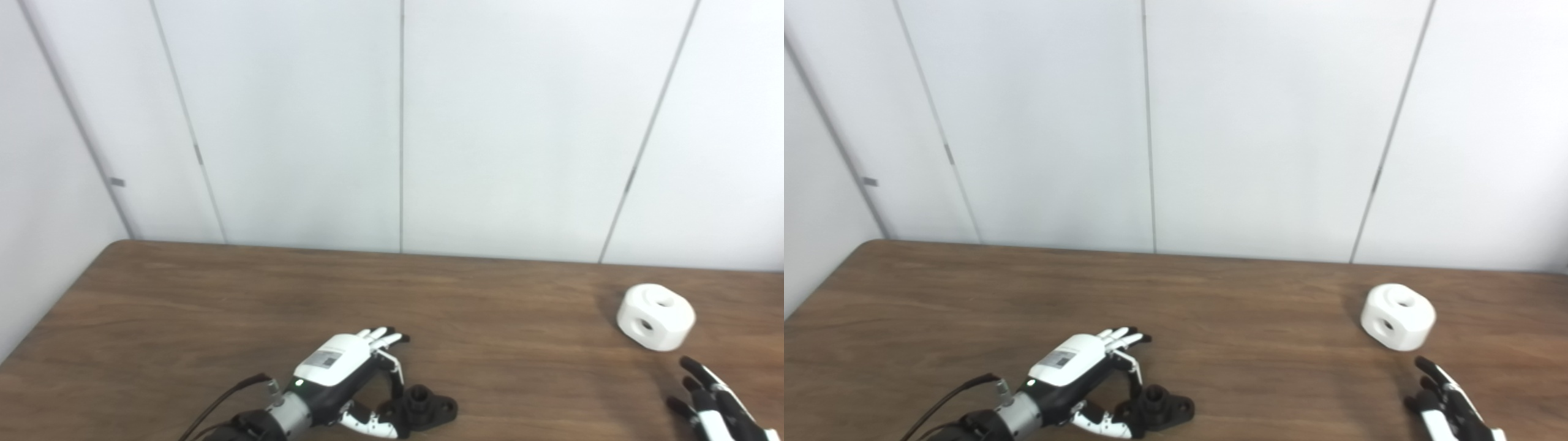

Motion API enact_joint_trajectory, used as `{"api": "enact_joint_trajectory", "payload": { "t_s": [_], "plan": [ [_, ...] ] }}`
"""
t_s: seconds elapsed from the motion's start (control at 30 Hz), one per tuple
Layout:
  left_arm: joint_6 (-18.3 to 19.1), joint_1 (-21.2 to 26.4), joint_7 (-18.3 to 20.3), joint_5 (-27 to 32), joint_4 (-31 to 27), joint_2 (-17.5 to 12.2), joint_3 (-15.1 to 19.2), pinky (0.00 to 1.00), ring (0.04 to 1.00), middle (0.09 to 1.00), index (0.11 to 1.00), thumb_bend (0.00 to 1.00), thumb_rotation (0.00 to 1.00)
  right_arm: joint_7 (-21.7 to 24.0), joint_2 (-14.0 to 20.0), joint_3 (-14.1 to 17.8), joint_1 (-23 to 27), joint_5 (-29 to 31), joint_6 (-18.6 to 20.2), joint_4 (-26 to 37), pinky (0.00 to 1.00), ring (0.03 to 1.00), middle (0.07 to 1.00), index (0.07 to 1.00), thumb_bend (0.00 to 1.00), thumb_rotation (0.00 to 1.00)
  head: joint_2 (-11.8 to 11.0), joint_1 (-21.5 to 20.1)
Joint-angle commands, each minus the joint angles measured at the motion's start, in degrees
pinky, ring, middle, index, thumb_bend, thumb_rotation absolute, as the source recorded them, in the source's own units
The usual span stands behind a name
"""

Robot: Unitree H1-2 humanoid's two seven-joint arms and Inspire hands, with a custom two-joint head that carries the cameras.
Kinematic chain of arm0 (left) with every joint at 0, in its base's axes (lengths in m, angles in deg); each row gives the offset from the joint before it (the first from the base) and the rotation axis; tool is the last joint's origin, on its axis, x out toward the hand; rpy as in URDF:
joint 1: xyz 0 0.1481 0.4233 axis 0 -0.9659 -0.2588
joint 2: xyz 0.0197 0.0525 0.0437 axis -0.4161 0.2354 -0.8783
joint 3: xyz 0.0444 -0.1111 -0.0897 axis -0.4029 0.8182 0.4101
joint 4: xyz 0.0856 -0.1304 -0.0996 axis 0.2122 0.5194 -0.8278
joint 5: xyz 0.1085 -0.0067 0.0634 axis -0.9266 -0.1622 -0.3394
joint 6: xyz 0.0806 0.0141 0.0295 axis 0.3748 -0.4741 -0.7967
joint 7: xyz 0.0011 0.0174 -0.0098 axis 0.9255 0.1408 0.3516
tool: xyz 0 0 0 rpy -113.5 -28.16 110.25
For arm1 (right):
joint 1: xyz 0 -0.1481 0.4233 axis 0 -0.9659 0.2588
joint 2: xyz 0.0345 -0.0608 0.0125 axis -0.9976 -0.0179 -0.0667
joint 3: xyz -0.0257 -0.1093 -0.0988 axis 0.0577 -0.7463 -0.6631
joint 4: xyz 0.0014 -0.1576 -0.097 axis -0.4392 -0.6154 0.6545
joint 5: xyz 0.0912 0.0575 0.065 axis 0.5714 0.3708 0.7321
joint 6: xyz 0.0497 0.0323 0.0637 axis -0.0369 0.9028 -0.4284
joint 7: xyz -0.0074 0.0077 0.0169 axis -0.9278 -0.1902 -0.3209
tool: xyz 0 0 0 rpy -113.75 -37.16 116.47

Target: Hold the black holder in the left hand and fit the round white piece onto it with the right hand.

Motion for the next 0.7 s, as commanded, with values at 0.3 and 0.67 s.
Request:
{"api": "enact_joint_trajectory", "payload": {
  "t_s": [0.3, 0.67],
  "plan": [
    [-3.6, 0.0, 2.9, 1.2, 2.6, -2.4, 1.5, 1.0, 1.0, 0.959, 0.481, 0.52, 0.05, -4.3, 2.6, 4.5, 3.6, -8.6, 9.2, 16.4, 0.69, 0.858, 0.893, 0.839, 0.7, 0.67, -1.0, -9.2],
    [-10.4, 0.9, 1.8, 3.8, 7.7, -3.7, 3.6, 1.0, 1.0, 0.961, 0.481, 0.52, 0.05, -6.3, 9.7, 3.0, 10.0, -32.1, 17.0, 13.4, 0.66, 0.822, 0.872, 0.87, 0.81, 0.59, -2.8, -22.0]
  ]
}}
